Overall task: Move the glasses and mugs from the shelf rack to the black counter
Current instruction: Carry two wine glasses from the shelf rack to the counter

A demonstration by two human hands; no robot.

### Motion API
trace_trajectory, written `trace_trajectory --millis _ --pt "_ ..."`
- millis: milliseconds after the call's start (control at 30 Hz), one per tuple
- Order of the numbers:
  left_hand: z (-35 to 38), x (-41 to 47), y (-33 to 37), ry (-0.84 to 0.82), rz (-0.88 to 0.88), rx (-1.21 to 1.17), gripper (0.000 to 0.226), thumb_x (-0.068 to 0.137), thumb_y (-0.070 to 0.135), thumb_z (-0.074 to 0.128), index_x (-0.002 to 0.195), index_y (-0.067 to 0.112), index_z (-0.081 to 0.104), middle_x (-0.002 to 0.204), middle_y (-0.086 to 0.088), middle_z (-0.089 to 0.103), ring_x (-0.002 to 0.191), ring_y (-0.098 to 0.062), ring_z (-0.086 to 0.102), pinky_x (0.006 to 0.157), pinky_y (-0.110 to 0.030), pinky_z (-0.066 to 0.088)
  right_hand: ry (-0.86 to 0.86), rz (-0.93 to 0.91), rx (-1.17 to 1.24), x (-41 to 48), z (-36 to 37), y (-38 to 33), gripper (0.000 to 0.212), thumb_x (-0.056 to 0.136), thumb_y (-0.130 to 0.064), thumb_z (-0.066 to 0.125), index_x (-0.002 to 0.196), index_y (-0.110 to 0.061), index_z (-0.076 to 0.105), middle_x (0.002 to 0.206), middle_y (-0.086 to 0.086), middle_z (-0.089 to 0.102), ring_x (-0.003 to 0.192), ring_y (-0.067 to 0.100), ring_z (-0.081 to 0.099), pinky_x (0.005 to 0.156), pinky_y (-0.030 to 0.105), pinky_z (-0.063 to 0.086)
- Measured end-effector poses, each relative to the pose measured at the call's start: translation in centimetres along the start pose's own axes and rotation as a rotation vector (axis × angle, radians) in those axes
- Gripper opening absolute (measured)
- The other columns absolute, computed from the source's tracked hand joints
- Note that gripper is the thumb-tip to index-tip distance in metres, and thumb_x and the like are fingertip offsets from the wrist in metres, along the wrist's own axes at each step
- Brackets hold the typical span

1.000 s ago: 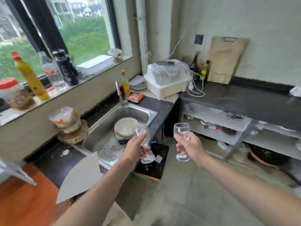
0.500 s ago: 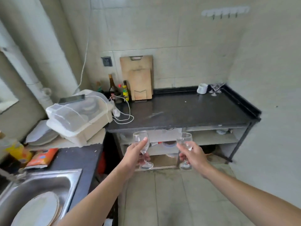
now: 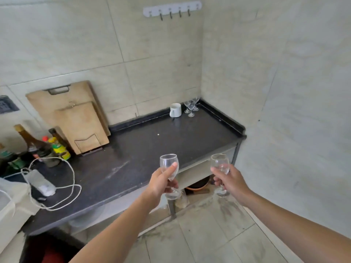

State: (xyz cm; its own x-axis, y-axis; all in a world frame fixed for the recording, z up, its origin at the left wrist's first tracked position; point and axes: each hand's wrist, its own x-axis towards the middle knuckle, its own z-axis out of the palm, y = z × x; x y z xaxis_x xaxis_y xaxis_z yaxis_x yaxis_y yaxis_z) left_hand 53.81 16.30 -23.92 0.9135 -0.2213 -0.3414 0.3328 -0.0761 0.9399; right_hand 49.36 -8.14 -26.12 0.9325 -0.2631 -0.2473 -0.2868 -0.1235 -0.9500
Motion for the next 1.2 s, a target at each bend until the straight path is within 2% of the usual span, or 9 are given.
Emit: trace_trajectory --millis 133,233,367,533,700,800,967,1067,1200 --pt "2.7 7.7 3.2 -0.011 -0.008 0.023 0.057 0.076 0.059 0.066 0.101 0.009 0.057 0.069 -0.011 0.064 0.066 -0.024 0.062 0.067 -0.036 0.047 0.023 -0.018 -0.034 8.8 -3.1 -1.9 0.063 0.067 -0.060 0.072 0.111 -0.018 0.057 0.069 -0.003 0.068 0.065 0.012 0.064 0.066 0.033 0.046" --pt "4.3 12.7 5.7 -0.007 -0.001 0.026 0.058 0.070 0.059 0.068 0.102 0.012 0.056 0.071 -0.011 0.064 0.067 -0.024 0.062 0.070 -0.038 0.046 0.032 -0.017 -0.036 14.8 -4.9 -3.6 0.063 0.064 -0.061 0.073 0.113 -0.027 0.054 0.086 0.004 0.072 0.079 0.016 0.070 0.070 0.036 0.049" --pt "5.4 18.2 6.7 0.013 -0.027 0.004 0.053 0.072 0.055 0.069 0.102 0.013 0.056 0.075 -0.010 0.064 0.069 -0.025 0.065 0.069 -0.038 0.048 0.021 0.008 -0.041 21.1 -5.8 -4.6 0.063 0.063 -0.059 0.076 0.113 -0.028 0.054 0.107 0.002 0.066 0.076 0.010 0.072 0.066 0.030 0.047" --pt "5.2 26.7 8.0 0.010 -0.058 0.005 0.037 0.085 0.043 0.066 0.102 0.011 0.055 0.079 -0.011 0.065 0.072 -0.026 0.066 0.066 -0.035 0.050 0.034 0.043 -0.059 29.9 -5.7 -5.2 0.055 0.072 -0.045 0.080 0.117 -0.022 0.055 0.104 0.002 0.068 0.084 0.015 0.072 0.068 0.032 0.049" --pt "4.8 36.6 10.0 -0.012 -0.072 0.014 0.047 0.082 0.037 0.072 0.112 0.006 0.054 0.088 -0.012 0.065 0.079 -0.025 0.068 0.068 -0.032 0.052 0.077 0.070 -0.087 39.2 -5.2 -6.4 0.052 0.072 -0.036 0.082 0.114 -0.020 0.056 0.097 0.006 0.070 0.090 0.023 0.070 0.078 0.041 0.055" --pt "5.1 42.4 11.5 -0.029 -0.079 0.042 0.049 0.078 0.034 0.076 0.114 0.008 0.054 0.100 -0.009 0.065 0.086 -0.021 0.067 0.076 -0.035 0.051 0.100 0.085 -0.104 44.5 -5.2 -7.8 0.054 0.073 -0.033 0.082 0.118 -0.020 0.054 0.108 0.004 0.065 0.098 0.024 0.066 0.089 0.045 0.054" --pt "6.1 50.0 12.9 -0.077 -0.094 0.157 0.042 0.073 0.033 0.080 0.105 0.024 0.055 0.107 0.000 0.064 0.096 -0.015 0.063 0.077 -0.031 0.050 0.157 0.106 -0.105 51.2 -5.7 -9.1 0.054 0.072 -0.033 0.083 0.117 -0.026 0.053 0.111 -0.004 0.060 0.096 0.012 0.061 0.077 0.029 0.046" --pt "7.0 54.0 13.0 -0.079 -0.096 0.172 0.043 0.069 0.032 0.083 0.102 0.029 0.055 0.108 -0.001 0.065 0.097 -0.016 0.065 0.072 -0.025 0.047 0.138 0.108 -0.161 55.9 -6.0 -9.2 0.053 0.071 -0.033 0.084 0.114 -0.027 0.053 0.112 -0.004 0.063 0.098 0.015 0.062 0.078 0.030 0.046" --pt "8.4 58.7 12.5 -0.052 -0.117 0.181 0.045 0.066 0.028 0.085 0.099 0.034 0.055 0.104 0.001 0.068 0.095 -0.012 0.065 0.069 -0.020 0.046 0.114 0.102 -0.233 63.0 -5.7 -8.4 0.061 0.071 -0.032 0.084 0.122 -0.023 0.052 0.118 -0.004 0.057 0.103 0.018 0.057 0.078 0.029 0.042"
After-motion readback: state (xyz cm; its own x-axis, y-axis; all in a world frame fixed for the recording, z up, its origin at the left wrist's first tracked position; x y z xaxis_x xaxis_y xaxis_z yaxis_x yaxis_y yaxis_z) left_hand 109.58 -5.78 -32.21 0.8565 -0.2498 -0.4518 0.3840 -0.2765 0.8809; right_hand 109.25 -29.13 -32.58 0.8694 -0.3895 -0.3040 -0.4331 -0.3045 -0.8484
